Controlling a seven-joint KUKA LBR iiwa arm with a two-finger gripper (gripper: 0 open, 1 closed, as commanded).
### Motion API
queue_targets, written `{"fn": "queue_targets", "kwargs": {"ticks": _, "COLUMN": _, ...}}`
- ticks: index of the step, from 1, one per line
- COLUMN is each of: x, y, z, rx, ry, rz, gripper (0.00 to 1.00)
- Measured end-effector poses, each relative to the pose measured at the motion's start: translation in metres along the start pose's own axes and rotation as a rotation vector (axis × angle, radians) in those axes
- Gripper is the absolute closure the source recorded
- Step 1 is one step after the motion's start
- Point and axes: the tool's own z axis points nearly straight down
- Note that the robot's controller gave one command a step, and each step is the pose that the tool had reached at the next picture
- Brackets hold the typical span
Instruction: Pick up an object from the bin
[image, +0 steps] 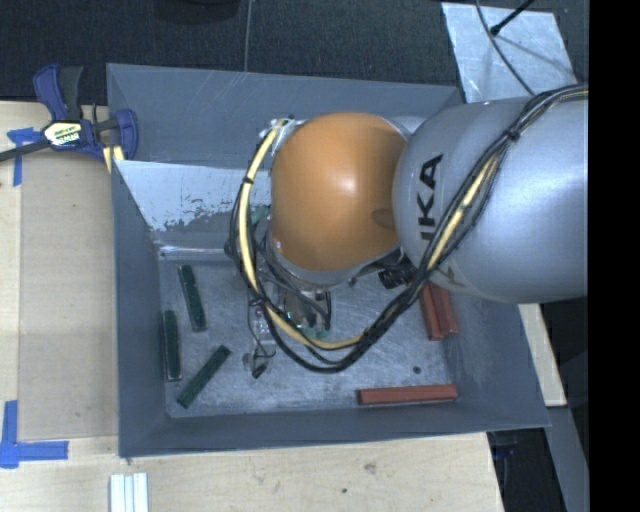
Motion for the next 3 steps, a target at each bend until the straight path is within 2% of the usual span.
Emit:
{"fn": "queue_targets", "kwargs": {"ticks": 1, "x": -0.012, "y": 0.047, "z": 0.164, "rx": 0.000, "ry": -0.009, "rz": -0.628, "gripper": 0.00}}
{"fn": "queue_targets", "kwargs": {"ticks": 2, "x": -0.011, "y": 0.045, "z": 0.133, "rx": 0.002, "ry": -0.011, "rz": -1.129, "gripper": 0.00}}
{"fn": "queue_targets", "kwargs": {"ticks": 3, "x": -0.025, "y": 0.055, "z": 0.129, "rx": 0.002, "ry": -0.010, "rz": -1.338, "gripper": 0.00}}
